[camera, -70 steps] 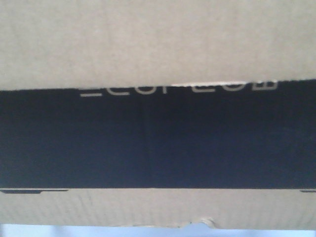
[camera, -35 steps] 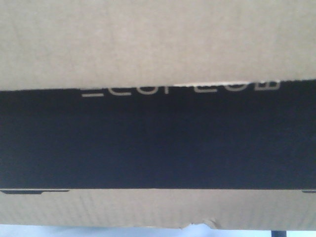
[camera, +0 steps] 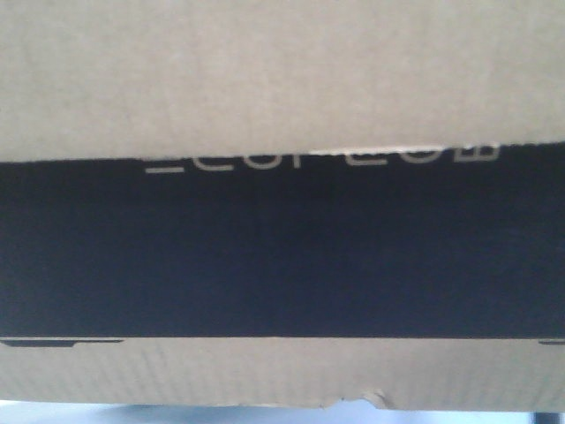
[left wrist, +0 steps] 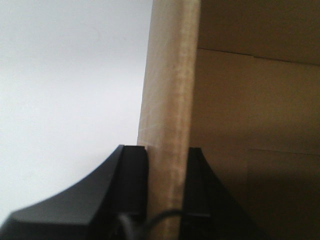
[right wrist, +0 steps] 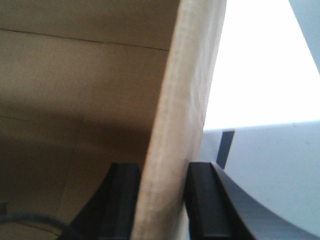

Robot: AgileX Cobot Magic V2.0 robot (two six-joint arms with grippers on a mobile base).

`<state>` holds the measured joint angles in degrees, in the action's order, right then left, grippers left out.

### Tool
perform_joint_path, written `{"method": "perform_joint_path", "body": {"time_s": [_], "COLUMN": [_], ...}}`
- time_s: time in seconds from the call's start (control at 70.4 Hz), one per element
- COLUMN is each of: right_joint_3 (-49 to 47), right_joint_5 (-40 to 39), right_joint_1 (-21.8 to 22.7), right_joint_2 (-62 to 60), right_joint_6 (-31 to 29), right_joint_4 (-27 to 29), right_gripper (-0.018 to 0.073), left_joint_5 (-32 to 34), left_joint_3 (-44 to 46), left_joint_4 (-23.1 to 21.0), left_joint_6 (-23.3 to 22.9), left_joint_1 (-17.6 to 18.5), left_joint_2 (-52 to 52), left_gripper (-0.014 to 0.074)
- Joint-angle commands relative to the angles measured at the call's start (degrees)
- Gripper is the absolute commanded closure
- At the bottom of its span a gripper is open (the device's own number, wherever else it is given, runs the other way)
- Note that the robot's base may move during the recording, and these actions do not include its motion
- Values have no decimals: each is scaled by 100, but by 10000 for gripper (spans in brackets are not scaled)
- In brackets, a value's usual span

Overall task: Grab box from left shelf to table start
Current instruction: 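Carry the box with both grippers toward the white table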

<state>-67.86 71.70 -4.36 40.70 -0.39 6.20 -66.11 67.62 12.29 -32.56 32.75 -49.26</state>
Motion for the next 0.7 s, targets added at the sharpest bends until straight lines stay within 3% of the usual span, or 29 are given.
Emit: {"method": "perform_joint_path", "body": {"time_s": [0.0, 0.682], "right_joint_3": [-181, -181], "right_joint_5": [-528, -528], "right_joint_1": [-13, -13], "right_joint_2": [4, 4], "right_joint_6": [-115, -115], "right_joint_4": [400, 400], "right_gripper": [499, 499], "left_joint_5": [803, 803], "left_joint_3": [223, 223], "left_joint_4": [-104, -104], "left_joint_6": [-195, -195], "left_joint_1": [29, 29], "left_joint_2": [56, 5], "left_gripper": [692, 692]}}
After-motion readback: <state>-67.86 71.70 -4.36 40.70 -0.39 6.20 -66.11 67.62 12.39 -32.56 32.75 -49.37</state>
